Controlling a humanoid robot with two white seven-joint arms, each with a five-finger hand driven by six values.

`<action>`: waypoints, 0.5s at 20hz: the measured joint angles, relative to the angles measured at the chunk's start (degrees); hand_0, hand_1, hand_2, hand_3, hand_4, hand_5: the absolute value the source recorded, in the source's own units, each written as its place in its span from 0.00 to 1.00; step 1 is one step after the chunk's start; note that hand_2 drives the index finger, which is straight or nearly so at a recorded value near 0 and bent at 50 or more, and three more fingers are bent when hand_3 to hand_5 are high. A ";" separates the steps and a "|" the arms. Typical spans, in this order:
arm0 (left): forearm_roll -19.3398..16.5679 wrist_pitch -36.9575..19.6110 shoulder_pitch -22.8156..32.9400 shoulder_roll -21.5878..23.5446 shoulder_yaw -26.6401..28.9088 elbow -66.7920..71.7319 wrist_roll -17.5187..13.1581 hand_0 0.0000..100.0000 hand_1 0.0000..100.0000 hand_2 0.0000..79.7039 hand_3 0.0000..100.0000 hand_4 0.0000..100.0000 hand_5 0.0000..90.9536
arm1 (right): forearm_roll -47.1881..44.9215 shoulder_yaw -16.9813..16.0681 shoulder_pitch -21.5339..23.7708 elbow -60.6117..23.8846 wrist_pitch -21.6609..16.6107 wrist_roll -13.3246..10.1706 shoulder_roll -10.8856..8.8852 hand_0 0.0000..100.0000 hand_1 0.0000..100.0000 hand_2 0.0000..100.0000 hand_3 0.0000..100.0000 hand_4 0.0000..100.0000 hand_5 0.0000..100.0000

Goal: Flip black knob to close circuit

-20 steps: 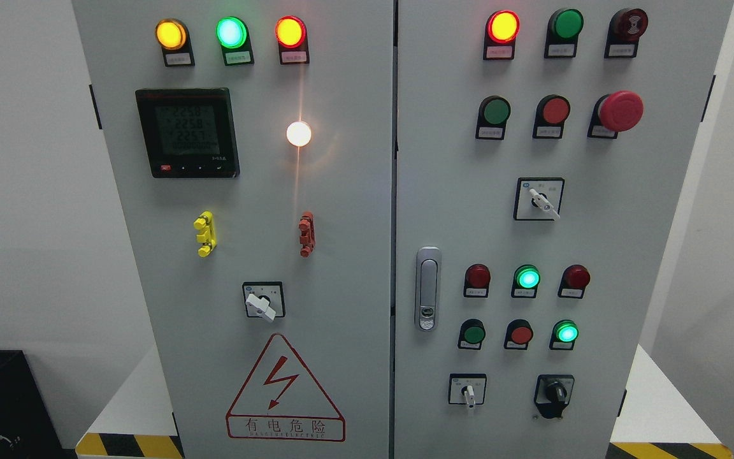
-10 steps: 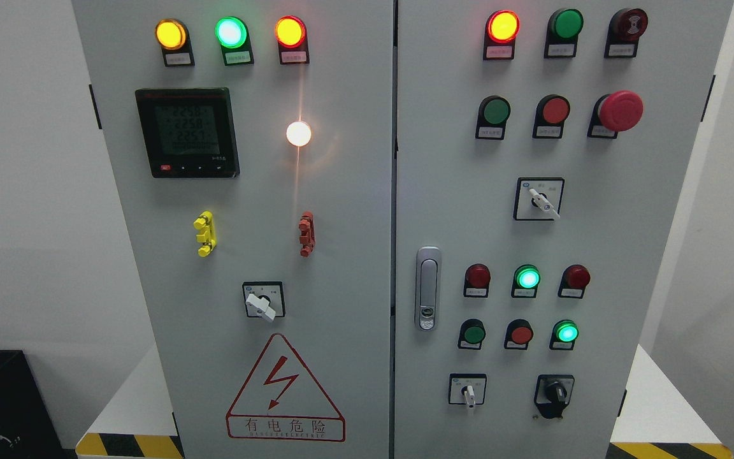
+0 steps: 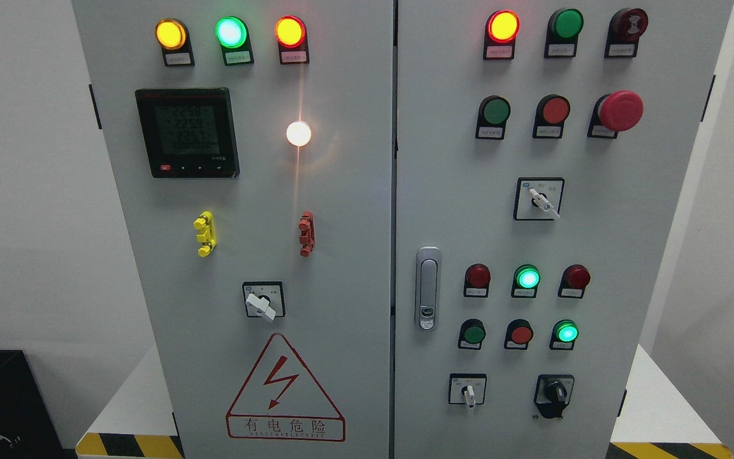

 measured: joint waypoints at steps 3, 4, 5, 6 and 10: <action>0.00 0.00 0.00 0.01 0.00 0.00 0.00 0.12 0.56 0.00 0.00 0.00 0.00 | 0.99 0.20 -1.28 -0.77 0.37 1.17 -0.02 0.00 0.00 0.90 1.00 0.90 0.95; 0.00 0.00 0.00 0.01 0.00 0.00 0.00 0.12 0.56 0.00 0.00 0.00 0.00 | 1.30 0.25 -1.58 -0.95 0.47 1.40 -0.03 0.00 0.00 0.90 1.00 0.90 0.95; 0.00 0.00 0.00 0.02 0.00 0.00 0.00 0.12 0.56 0.00 0.00 0.00 0.00 | 1.62 0.29 -1.83 -1.11 0.50 1.77 -0.05 0.00 0.00 0.90 1.00 0.90 0.95; 0.00 0.00 0.00 0.02 0.00 0.00 0.00 0.12 0.56 0.00 0.00 0.00 0.00 | 2.02 0.33 -2.05 -1.22 0.55 2.06 -0.07 0.00 0.00 0.90 1.00 0.90 0.95; 0.00 0.00 0.00 0.03 0.00 0.00 0.00 0.12 0.56 0.00 0.00 0.00 0.00 | 3.10 0.35 -3.79 -1.40 0.64 3.07 -0.11 0.00 0.00 0.89 1.00 0.91 0.95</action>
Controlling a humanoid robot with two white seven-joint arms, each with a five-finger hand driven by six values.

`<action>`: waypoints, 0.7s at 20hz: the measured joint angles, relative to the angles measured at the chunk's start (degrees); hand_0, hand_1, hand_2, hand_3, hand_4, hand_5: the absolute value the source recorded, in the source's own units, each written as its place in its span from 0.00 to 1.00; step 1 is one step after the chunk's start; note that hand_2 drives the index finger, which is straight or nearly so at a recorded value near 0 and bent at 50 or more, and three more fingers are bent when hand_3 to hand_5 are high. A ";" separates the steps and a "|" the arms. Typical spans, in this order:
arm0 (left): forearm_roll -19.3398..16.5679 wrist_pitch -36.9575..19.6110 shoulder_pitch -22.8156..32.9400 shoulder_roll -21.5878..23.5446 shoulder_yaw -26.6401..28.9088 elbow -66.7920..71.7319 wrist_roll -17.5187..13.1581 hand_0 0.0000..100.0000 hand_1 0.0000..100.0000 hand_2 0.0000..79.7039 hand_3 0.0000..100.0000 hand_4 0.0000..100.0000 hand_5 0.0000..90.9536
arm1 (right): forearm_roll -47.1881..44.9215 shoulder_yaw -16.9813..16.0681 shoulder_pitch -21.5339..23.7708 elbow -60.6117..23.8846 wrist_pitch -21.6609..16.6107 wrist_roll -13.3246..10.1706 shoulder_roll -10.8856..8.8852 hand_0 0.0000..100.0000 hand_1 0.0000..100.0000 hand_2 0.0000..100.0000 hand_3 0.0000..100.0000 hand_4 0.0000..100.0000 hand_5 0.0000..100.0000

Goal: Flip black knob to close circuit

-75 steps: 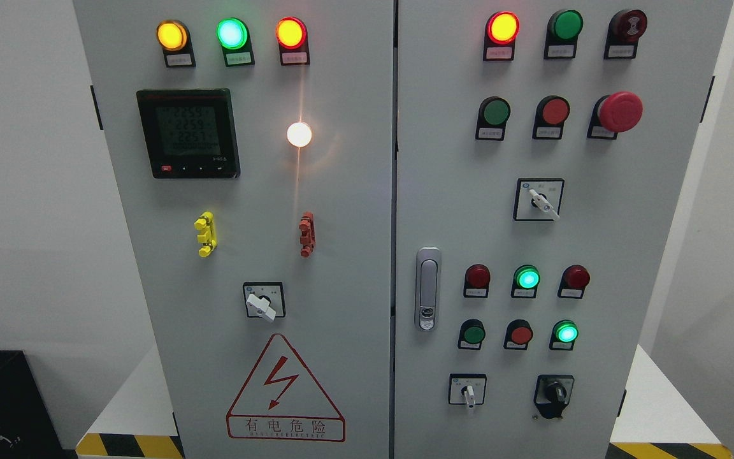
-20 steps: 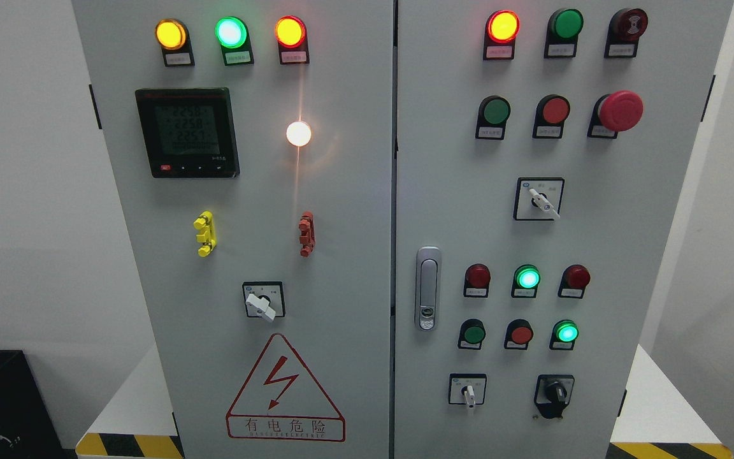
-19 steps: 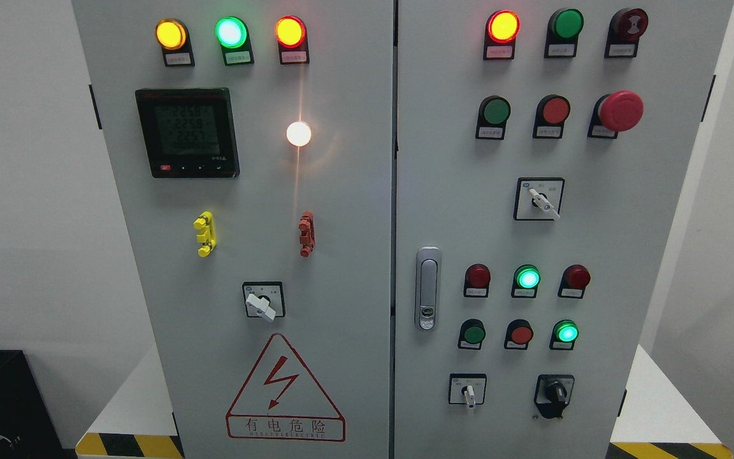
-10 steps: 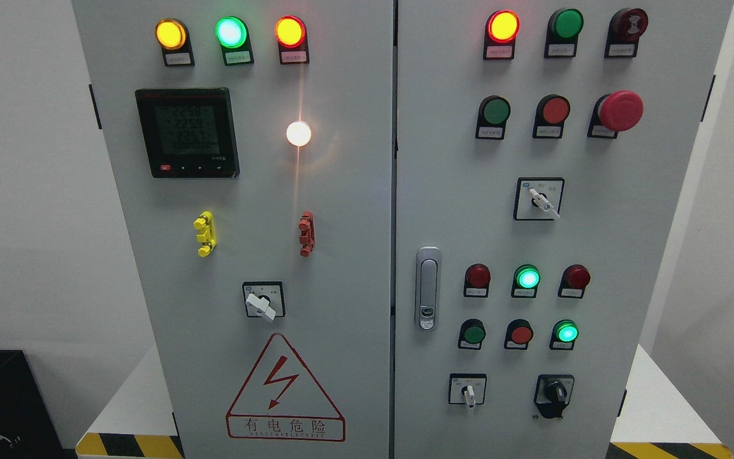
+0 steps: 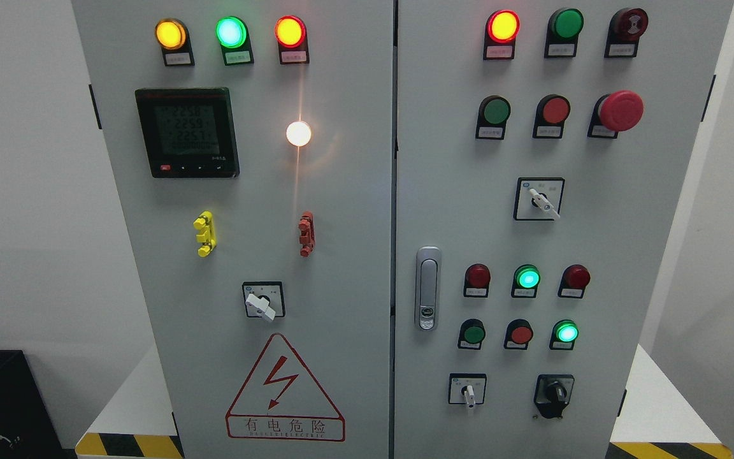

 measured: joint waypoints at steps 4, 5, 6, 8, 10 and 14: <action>0.00 0.00 0.00 0.01 0.00 0.00 0.00 0.12 0.56 0.00 0.00 0.00 0.00 | 0.62 -0.09 -1.60 -0.07 0.07 0.81 -0.07 0.00 0.00 0.89 1.00 0.90 0.95; 0.00 0.00 0.00 0.01 0.00 0.00 0.00 0.12 0.56 0.00 0.00 0.00 0.00 | 0.72 -0.15 -2.02 -0.08 0.22 1.28 -0.09 0.00 0.00 0.89 1.00 0.90 0.95; 0.00 0.00 0.00 0.01 0.00 0.00 0.00 0.12 0.56 0.00 0.00 0.00 0.00 | 0.87 -0.17 -2.46 -0.08 0.43 1.81 -0.10 0.00 0.00 0.89 1.00 0.90 0.95; 0.00 0.00 0.00 0.01 0.00 0.00 0.00 0.12 0.56 0.00 0.00 0.00 0.00 | 1.19 -0.26 -3.42 0.00 0.74 2.33 -0.14 0.00 0.00 0.89 1.00 0.90 0.95; 0.00 0.00 0.00 0.01 0.00 0.00 0.00 0.12 0.56 0.00 0.00 0.00 0.00 | 1.48 -0.35 -4.38 0.26 0.97 2.64 -0.20 0.00 0.00 0.89 1.00 0.90 0.95; 0.00 0.00 0.00 0.01 0.00 0.00 0.00 0.12 0.56 0.00 0.00 0.00 0.00 | 1.92 -0.69 -6.03 0.88 1.26 2.91 -0.31 0.00 0.00 0.89 1.00 0.90 0.95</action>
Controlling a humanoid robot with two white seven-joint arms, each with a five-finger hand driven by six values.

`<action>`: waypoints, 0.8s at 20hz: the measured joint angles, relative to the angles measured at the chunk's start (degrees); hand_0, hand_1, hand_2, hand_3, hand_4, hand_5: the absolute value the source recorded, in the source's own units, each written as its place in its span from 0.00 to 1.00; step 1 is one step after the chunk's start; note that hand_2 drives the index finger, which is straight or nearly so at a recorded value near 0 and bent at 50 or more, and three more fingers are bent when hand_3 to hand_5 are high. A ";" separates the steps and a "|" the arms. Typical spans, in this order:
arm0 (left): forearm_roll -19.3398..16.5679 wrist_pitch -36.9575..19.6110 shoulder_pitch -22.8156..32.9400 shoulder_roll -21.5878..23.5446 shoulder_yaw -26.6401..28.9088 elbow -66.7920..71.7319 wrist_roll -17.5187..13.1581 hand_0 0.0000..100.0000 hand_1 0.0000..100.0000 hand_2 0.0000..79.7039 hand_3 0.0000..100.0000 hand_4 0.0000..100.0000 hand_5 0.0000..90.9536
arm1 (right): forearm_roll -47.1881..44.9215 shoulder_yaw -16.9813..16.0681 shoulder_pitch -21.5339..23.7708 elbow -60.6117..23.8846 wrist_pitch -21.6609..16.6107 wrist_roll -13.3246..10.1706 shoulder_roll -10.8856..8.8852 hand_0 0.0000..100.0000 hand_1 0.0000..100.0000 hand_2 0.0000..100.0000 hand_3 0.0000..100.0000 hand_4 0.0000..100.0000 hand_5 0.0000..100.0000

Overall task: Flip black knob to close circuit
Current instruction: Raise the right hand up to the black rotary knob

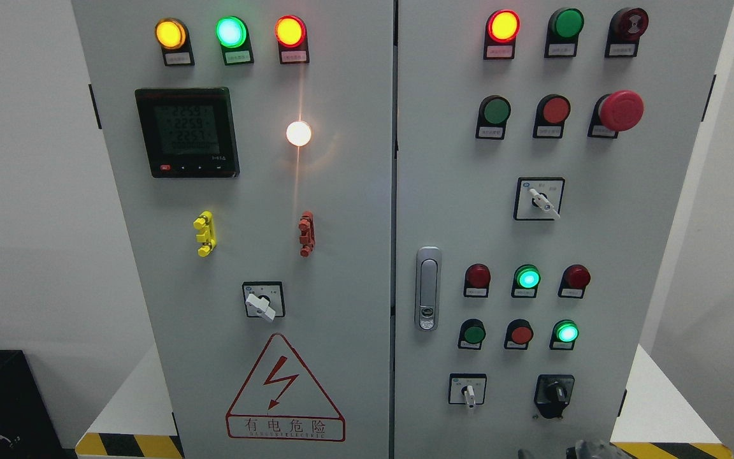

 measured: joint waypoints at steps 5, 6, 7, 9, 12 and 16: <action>0.00 0.00 0.00 0.00 0.00 0.00 0.00 0.12 0.56 0.00 0.00 0.00 0.00 | 0.59 -0.67 -1.98 0.84 0.48 1.43 -0.12 0.00 0.00 0.89 1.00 0.90 0.95; 0.00 0.00 0.00 0.00 0.00 0.00 0.00 0.12 0.56 0.00 0.00 0.00 0.00 | 0.67 -0.80 -2.35 0.99 0.63 1.57 -0.15 0.00 0.00 0.89 1.00 0.90 0.95; 0.00 0.00 0.00 0.00 0.00 0.00 0.00 0.12 0.56 0.00 0.00 0.00 0.00 | 0.73 -0.92 -2.68 1.16 0.69 1.64 -0.20 0.00 0.00 0.89 1.00 0.90 0.95; 0.00 0.00 0.00 0.00 0.00 0.00 0.00 0.12 0.56 0.00 0.00 0.00 0.00 | 0.83 -1.14 -3.17 1.40 0.77 1.76 -0.28 0.00 0.00 0.89 1.00 0.90 0.95; 0.00 0.00 0.00 0.00 0.00 0.00 0.00 0.12 0.56 0.00 0.00 0.00 0.00 | 0.98 -1.43 -3.84 1.71 0.98 2.09 -0.42 0.00 0.00 0.89 1.00 0.90 0.95; 0.00 0.00 0.00 0.00 0.00 0.00 0.00 0.12 0.56 0.00 0.00 0.00 0.00 | 1.35 -1.69 -4.67 1.99 1.22 2.33 -0.63 0.00 0.00 0.89 1.00 0.90 0.95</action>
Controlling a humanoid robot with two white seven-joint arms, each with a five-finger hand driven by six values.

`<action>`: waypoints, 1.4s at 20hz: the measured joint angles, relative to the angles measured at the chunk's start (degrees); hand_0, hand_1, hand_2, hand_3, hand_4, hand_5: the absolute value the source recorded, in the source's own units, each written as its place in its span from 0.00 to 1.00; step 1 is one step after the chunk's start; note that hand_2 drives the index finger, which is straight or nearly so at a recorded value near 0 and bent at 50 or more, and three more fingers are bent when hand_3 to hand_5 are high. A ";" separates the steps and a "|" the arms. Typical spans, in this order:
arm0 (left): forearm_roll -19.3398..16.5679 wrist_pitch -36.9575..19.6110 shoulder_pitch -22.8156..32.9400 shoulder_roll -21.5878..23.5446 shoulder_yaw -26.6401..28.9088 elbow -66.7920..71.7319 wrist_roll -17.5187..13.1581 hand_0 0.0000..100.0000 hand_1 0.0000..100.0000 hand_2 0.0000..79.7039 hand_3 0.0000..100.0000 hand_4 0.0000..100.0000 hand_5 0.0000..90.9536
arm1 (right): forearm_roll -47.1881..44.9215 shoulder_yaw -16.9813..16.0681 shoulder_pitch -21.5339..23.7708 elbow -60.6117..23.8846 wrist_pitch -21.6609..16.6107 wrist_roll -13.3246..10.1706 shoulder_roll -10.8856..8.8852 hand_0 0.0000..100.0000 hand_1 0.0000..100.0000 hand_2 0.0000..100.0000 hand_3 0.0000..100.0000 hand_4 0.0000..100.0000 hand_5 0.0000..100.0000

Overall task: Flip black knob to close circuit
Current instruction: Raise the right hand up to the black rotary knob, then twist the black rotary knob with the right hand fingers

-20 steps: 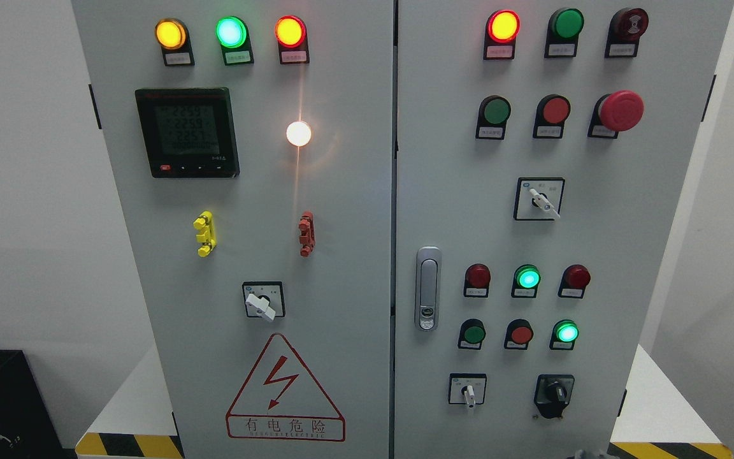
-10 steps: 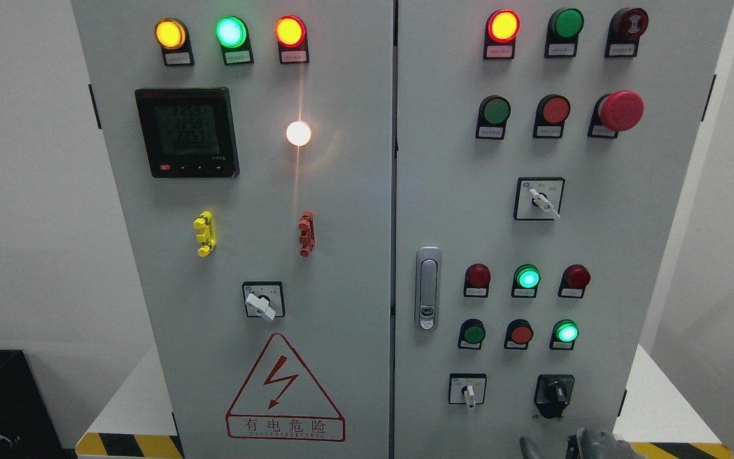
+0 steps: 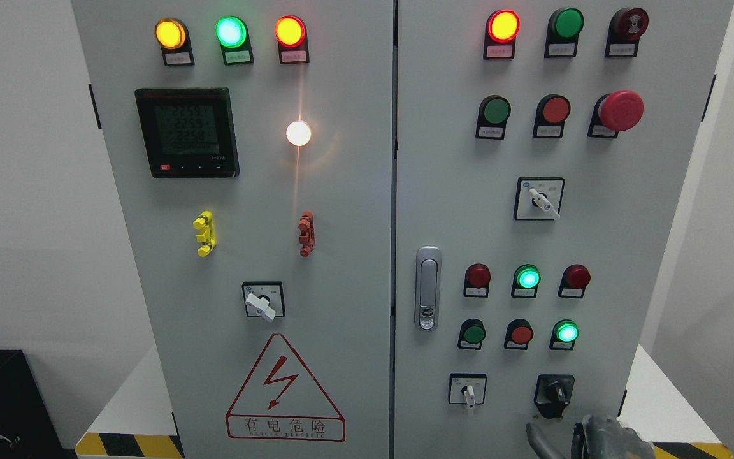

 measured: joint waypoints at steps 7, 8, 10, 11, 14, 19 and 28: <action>0.00 0.00 0.00 0.01 0.00 0.00 0.00 0.12 0.56 0.00 0.00 0.00 0.00 | 0.32 -0.34 -1.65 0.32 0.76 1.69 -0.44 0.00 0.00 0.89 1.00 0.90 0.94; 0.00 0.00 0.00 0.01 0.00 0.00 0.00 0.12 0.56 0.00 0.00 0.00 0.00 | 0.35 -0.42 -1.84 0.35 0.78 1.75 -0.51 0.00 0.00 0.89 1.00 0.90 0.94; 0.00 0.00 0.00 0.01 0.00 0.00 0.00 0.12 0.56 0.00 0.00 0.00 0.00 | 0.39 -0.60 -2.24 0.40 0.80 1.83 -0.67 0.00 0.00 0.89 1.00 0.90 0.94; 0.00 0.00 0.00 0.01 0.00 0.00 0.00 0.12 0.56 0.00 0.00 0.00 0.00 | 0.41 -0.71 -2.40 0.42 0.80 1.87 -0.73 0.00 0.00 0.89 1.00 0.90 0.94; 0.00 0.00 0.00 0.01 0.00 0.00 0.00 0.12 0.56 0.00 0.00 0.00 0.00 | 0.43 -1.10 -2.72 0.49 0.81 1.94 -0.96 0.00 0.00 0.89 1.00 0.90 0.94; 0.00 0.00 0.00 0.01 0.00 0.00 0.00 0.12 0.56 0.00 0.00 0.00 0.00 | 0.46 -1.58 -2.95 0.60 0.81 1.97 -1.38 0.00 0.00 0.89 1.00 0.90 0.94; 0.00 0.00 0.00 0.01 0.00 0.00 0.00 0.12 0.56 0.00 0.00 0.00 0.00 | 1.00 -2.14 -2.99 0.91 0.51 2.06 -1.76 0.00 0.00 0.88 1.00 0.90 0.94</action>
